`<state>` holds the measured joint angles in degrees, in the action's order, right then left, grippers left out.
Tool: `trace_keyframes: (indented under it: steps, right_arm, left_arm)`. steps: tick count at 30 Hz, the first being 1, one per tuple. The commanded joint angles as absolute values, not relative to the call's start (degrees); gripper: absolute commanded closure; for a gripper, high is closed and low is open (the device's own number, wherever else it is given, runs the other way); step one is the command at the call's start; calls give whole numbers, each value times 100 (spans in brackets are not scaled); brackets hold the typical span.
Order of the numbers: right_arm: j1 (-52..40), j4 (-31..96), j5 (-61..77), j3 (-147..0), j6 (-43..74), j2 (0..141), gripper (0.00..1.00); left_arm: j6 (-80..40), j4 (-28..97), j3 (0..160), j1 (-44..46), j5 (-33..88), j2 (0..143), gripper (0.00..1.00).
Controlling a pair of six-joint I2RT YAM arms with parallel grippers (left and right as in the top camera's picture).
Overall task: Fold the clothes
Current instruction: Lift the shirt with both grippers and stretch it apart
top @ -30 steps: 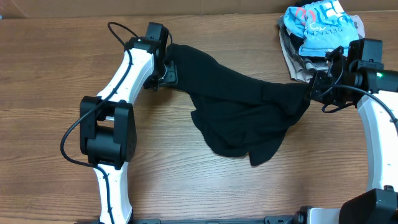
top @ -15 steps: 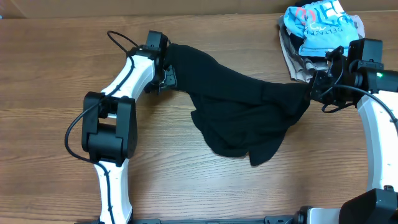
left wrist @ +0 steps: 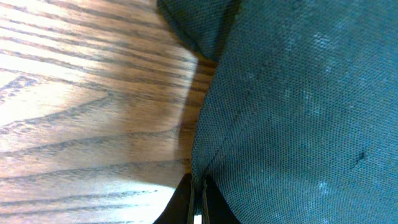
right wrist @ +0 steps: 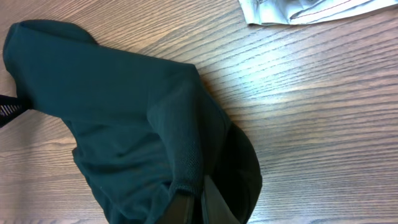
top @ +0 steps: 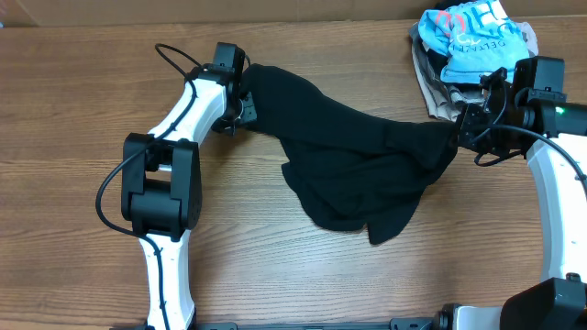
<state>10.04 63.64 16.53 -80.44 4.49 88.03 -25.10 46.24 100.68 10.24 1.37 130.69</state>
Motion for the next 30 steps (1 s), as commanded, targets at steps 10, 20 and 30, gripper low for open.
trace_keyframes:
  steps: [10,20,30]
  right_arm:
    - [1059,6399,1699,-8584,419,8759,96]
    - [1063,7465,1702,-10047,268,8613,96]
    - [1063,8567,1699,-11561,252,7955,96]
  left_arm:
    - [-1468,7159,13520,252,102,12921,96]
    - [-1151,8136,15941,-161,-89,11850,96]
    - [-1081,8226,16040,-235,-757,10359,96]
